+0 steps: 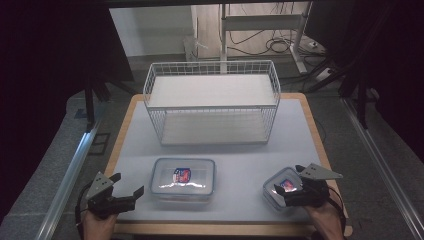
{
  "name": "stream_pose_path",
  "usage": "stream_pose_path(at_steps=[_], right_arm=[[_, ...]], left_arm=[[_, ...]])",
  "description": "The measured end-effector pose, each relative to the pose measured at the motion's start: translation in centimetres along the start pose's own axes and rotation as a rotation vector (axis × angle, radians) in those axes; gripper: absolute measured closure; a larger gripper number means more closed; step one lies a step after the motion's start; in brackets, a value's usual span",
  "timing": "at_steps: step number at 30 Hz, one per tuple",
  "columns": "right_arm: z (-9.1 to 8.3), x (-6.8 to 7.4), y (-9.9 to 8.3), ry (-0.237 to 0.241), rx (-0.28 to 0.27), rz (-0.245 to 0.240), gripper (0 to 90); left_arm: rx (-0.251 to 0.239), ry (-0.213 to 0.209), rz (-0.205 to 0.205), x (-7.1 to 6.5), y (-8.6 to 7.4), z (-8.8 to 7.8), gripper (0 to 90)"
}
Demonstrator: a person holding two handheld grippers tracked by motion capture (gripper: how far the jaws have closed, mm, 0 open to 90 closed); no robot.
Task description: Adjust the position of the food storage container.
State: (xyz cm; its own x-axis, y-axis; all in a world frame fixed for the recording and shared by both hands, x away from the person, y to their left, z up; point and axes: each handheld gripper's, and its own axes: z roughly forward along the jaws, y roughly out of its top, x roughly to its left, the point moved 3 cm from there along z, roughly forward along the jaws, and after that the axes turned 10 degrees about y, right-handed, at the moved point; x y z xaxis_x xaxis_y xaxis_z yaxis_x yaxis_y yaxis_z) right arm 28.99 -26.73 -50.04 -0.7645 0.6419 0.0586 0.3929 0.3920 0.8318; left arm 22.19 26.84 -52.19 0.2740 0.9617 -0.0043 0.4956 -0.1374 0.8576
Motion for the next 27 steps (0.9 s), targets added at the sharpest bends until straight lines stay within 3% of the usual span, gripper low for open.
stream_pose_path(at_steps=[5,8,12,17,24,27], right_arm=[[0.12,-0.11,-0.07,-0.007,0.007,0.010,0.0],[0.17,-0.06,-0.08,-0.025,0.011,0.012,0.0],[0.39,0.07,-0.20,-0.047,0.026,0.013,0.0],[0.40,0.11,-0.23,-0.062,0.024,0.026,0.0],[0.36,0.29,-0.14,-0.065,0.018,0.034,0.0],[0.30,0.42,0.00,-0.053,0.009,0.038,0.0]], left_arm=[[0.015,0.010,0.002,-0.10,0.00,0.07,2.9],[0.033,0.038,0.033,-0.23,0.03,0.13,2.7],[0.023,0.006,0.014,-0.22,0.25,0.09,2.4],[0.034,0.022,0.016,-0.12,0.27,0.22,4.7],[0.041,0.026,0.021,-0.38,0.52,0.33,12.7],[0.046,0.017,0.022,-0.36,0.59,0.38,21.9]])
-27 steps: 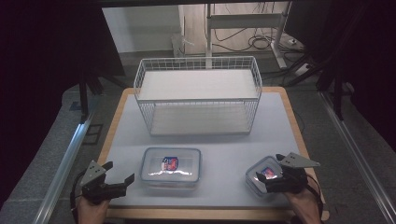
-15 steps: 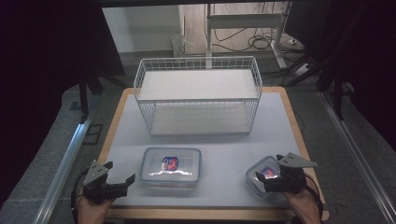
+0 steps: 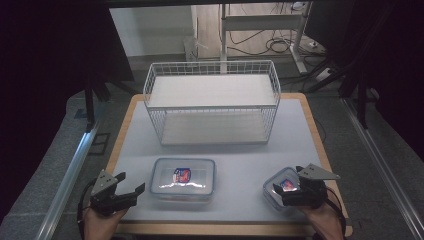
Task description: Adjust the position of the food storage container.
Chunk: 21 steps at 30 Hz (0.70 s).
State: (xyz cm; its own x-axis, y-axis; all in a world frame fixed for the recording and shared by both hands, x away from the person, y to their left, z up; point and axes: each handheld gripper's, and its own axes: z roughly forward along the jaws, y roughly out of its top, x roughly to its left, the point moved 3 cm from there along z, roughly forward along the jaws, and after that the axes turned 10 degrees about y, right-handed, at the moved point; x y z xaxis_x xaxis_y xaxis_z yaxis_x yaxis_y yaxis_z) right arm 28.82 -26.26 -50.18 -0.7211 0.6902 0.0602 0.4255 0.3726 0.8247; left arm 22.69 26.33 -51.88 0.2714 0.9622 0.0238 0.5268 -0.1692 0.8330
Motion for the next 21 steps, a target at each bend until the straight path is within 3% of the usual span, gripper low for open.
stream_pose_path(at_steps=[8,10,13,21], right_arm=[[0.1,0.7,0.3,0.011,0.021,-0.023,0.2],[0.1,0.8,0.4,0.011,0.025,-0.013,3.3],[-0.2,0.8,0.6,0.026,0.009,0.009,6.8],[-0.5,0.7,0.7,0.032,0.012,0.020,15.3]], left_arm=[[-0.003,-0.036,-0.043,0.6,0.0,0.2,65.4],[-0.005,-0.064,-0.050,0.6,0.1,0.5,75.9],[0.018,-0.075,-0.034,0.4,0.2,1.1,89.6],[0.094,-0.091,0.011,-0.8,0.3,2.8,90.0]])
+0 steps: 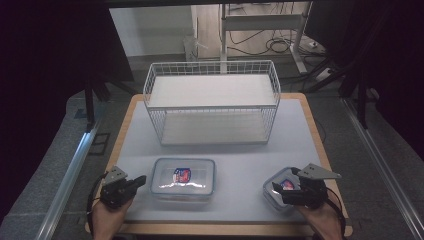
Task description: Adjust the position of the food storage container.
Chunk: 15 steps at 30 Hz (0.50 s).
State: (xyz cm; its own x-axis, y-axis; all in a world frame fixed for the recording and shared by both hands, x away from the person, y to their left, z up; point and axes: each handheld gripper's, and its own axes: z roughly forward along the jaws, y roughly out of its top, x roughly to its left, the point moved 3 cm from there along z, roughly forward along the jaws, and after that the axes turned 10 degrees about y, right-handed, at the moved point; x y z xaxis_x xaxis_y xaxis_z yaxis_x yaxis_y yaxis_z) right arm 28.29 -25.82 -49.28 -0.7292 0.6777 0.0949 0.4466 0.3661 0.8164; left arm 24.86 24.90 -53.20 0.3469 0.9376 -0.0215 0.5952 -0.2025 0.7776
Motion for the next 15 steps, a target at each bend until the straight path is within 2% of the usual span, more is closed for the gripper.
stream_pose_path(at_steps=[3,6,9,12,15], right_arm=[[0.19,0.01,-0.12,0.001,0.022,0.001,16.6],[0.27,0.09,-0.15,0.004,0.034,0.000,17.1],[0.25,0.13,-0.13,0.006,0.035,0.003,18.5],[0.19,0.16,-0.10,0.008,0.037,0.002,23.1],[0.13,0.32,-0.03,0.031,0.041,0.007,31.6]], left_arm=[[0.014,-0.006,0.017,-0.51,0.07,0.47,90.0],[0.025,0.014,0.027,-0.67,0.15,0.72,90.0],[0.026,-0.011,-0.008,-0.46,0.07,0.90,90.0],[0.030,-0.014,-0.014,-0.51,0.08,1.04,90.0],[0.025,-0.022,-0.020,-0.70,0.25,1.00,90.0]])
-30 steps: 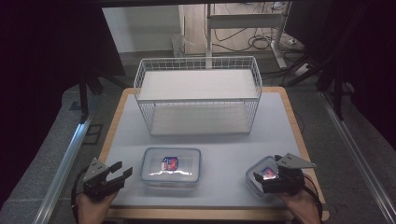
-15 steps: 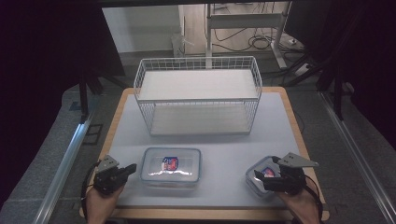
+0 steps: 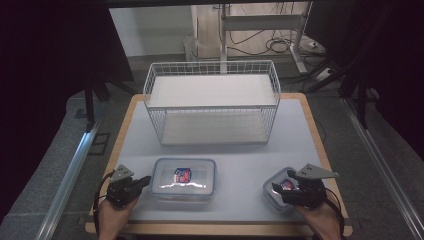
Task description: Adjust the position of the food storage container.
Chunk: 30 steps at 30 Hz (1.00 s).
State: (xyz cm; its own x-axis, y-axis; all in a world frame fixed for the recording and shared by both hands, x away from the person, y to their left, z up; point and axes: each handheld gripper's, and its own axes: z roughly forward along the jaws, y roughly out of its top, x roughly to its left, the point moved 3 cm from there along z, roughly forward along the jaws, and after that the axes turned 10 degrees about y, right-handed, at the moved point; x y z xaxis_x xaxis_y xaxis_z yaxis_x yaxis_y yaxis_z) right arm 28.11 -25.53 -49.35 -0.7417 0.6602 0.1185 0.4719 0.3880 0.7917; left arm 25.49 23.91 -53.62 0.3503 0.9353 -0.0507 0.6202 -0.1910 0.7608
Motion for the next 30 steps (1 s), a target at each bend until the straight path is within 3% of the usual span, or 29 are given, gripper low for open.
stream_pose_path(at_steps=[7,13,18,22,30], right_arm=[[0.1,0.9,0.4,0.056,0.008,-0.002,55.3],[0.2,1.3,0.8,0.045,0.013,-0.033,70.1],[1.0,1.7,1.1,0.087,0.033,-0.026,84.6],[1.4,2.4,1.2,0.102,0.058,-0.051,89.1],[1.9,3.9,0.4,0.147,0.112,-0.070,89.8]], left_arm=[[-0.009,-0.034,-0.004,-1.1,0.6,0.4,90.0],[-0.009,-0.061,0.014,-2.1,1.1,0.9,90.0],[-0.007,-0.083,0.035,-3.4,1.5,1.4,90.0],[-0.006,-0.100,0.041,-4.0,1.8,1.7,90.0],[-0.005,-0.119,0.052,-4.9,2.0,2.0,90.0]])
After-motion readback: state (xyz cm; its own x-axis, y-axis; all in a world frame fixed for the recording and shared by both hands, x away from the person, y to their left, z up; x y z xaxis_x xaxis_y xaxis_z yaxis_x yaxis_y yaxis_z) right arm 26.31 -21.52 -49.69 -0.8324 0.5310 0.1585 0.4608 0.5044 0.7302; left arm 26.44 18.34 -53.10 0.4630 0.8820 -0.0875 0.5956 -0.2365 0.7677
